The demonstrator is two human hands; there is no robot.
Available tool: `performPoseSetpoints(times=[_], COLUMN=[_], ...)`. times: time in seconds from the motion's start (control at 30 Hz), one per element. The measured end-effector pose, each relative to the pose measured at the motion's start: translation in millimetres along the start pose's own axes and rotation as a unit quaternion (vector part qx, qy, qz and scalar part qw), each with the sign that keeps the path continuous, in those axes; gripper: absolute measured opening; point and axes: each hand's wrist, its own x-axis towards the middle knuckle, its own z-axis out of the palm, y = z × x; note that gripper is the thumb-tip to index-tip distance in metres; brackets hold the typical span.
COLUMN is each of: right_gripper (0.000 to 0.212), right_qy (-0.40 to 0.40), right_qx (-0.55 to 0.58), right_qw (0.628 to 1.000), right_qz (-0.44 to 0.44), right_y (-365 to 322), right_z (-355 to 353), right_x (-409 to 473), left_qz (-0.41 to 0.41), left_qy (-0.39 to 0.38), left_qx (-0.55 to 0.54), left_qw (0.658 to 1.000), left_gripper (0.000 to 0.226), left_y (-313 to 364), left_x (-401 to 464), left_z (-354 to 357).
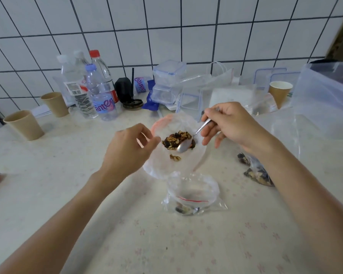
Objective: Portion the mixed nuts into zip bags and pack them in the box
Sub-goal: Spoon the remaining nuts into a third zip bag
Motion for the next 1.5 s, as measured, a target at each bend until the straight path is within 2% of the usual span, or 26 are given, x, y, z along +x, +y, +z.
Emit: performPoseSetpoints(times=[0.07, 0.13, 0.17, 0.2, 0.27, 0.4, 0.53, 0.67, 0.87, 1.0, 1.2, 1.43, 1.5], right_gripper=[0.029, 0.027, 0.026, 0.026, 0.027, 0.026, 0.026, 0.029, 0.026, 0.026, 0.027, 0.027, 0.026], right_qy=[-0.001, 0.004, 0.007, 0.013, 0.029, 0.037, 0.039, 0.034, 0.061, 0.102, 0.142, 0.105, 0.109], right_qx=[-0.050, -0.082, -0.088, -0.088, -0.074, 0.021, 0.124, 0.195, 0.217, 0.172, 0.012, 0.049, 0.029], right_qw=[0.999, 0.996, 0.996, 0.995, 0.995, 0.992, 0.978, 0.963, 0.960, 0.970, 0.987, 0.991, 0.992], right_qz=[0.012, 0.026, 0.033, 0.041, 0.058, 0.116, 0.161, 0.180, 0.165, 0.137, 0.070, 0.066, 0.051], right_y=[4.5, 9.4, 11.8, 14.0, 18.2, 26.7, 35.4, 40.4, 35.5, 32.0, 32.4, 37.7, 36.9], right_z=[6.7, 11.7, 13.6, 14.9, 17.3, 27.3, 39.9, 43.0, 28.1, 19.0, 22.5, 37.3, 38.0], right_x=[1.3, 2.7, 3.7, 4.4, 6.0, 6.3, 5.2, 4.7, 8.4, 9.9, 11.1, 8.5, 8.7], left_qz=[-0.029, -0.096, -0.128, -0.148, -0.154, -0.174, -0.170, -0.140, -0.134, -0.138, -0.140, -0.096, -0.081], left_qy=[0.025, -0.047, -0.093, -0.134, -0.171, -0.155, -0.175, -0.176, -0.134, -0.110, -0.111, -0.128, -0.127], left_qx=[0.112, 0.120, 0.100, 0.078, 0.033, -0.117, -0.246, -0.250, -0.208, -0.191, -0.185, -0.179, -0.182], left_qw=[0.993, 0.987, 0.982, 0.977, 0.973, 0.965, 0.938, 0.942, 0.960, 0.965, 0.966, 0.971, 0.972], left_gripper=[0.059, 0.082, 0.087, 0.086, 0.071, 0.028, 0.021, 0.018, 0.016, 0.016, 0.010, 0.016, 0.018], left_y=[-4.1, -5.1, -5.2, -5.0, -4.0, -0.7, 2.4, 3.8, -2.1, -3.3, -3.7, -2.5, -1.9], left_x=[10.2, 18.8, 22.0, 24.3, 26.4, 24.8, 21.3, 19.0, 22.7, 22.6, 26.1, 24.0, 23.9], left_z=[6.7, 13.6, 17.1, 20.3, 24.9, 27.7, 25.0, 25.4, 19.6, 20.2, 23.3, 28.9, 29.3])
